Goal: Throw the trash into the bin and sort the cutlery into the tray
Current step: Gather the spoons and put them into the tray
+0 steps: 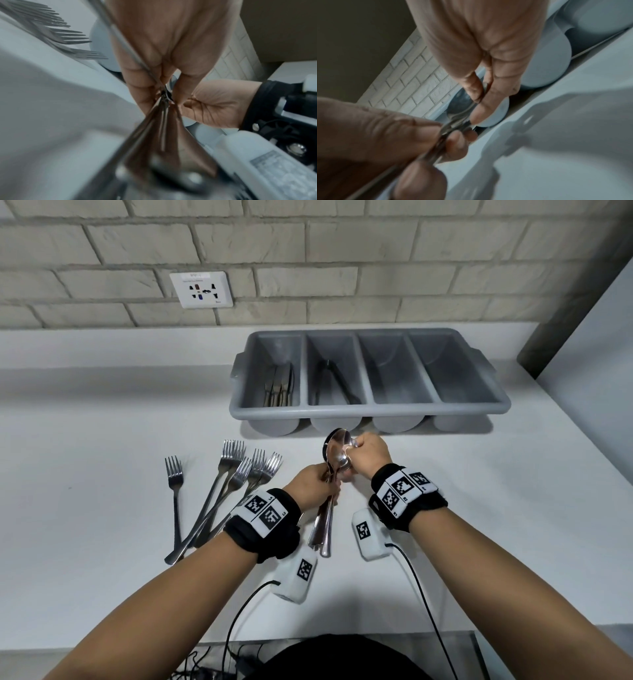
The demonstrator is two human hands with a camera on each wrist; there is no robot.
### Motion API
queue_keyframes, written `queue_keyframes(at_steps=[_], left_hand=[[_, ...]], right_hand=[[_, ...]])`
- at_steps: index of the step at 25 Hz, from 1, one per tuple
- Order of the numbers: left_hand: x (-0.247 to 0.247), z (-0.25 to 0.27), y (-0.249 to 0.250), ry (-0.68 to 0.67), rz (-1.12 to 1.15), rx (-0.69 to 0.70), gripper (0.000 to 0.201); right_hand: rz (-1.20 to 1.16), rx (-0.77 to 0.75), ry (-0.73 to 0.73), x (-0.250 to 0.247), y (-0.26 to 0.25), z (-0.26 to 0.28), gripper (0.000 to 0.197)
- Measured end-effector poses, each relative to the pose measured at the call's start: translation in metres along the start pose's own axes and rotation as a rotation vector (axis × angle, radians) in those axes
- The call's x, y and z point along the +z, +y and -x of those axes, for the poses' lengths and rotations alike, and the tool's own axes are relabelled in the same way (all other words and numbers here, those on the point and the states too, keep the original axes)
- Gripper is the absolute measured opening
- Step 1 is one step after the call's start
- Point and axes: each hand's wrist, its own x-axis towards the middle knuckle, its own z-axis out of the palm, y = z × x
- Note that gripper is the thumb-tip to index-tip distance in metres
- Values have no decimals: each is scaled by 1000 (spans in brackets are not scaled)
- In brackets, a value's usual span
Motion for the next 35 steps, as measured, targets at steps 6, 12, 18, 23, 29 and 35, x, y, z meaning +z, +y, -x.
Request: queue_keyframes(at_steps=[6,12,18,23,29,35], left_hand=[[-15,-8,13,-68,-12,73,29],[-14,-1,27,-38,246,100,24],[-27,29,33,-181,94,97,39],[-30,40,36,24,17,83,23],[-36,34,47,89,-21,172,13],[-6,9,71,92,40,195,31]], right_hand=[[-87,-65,-176,-5,-7,-5,28],[-147,-146,36,-13,-27,-10,28],[-171,-154,191,-15,-32,-11,33],[-305,-125,127,0,-29,-2,34],[-338,-174,25,-13,-42,-13,23],[-133,-221,127,-60,-50,-36,23]])
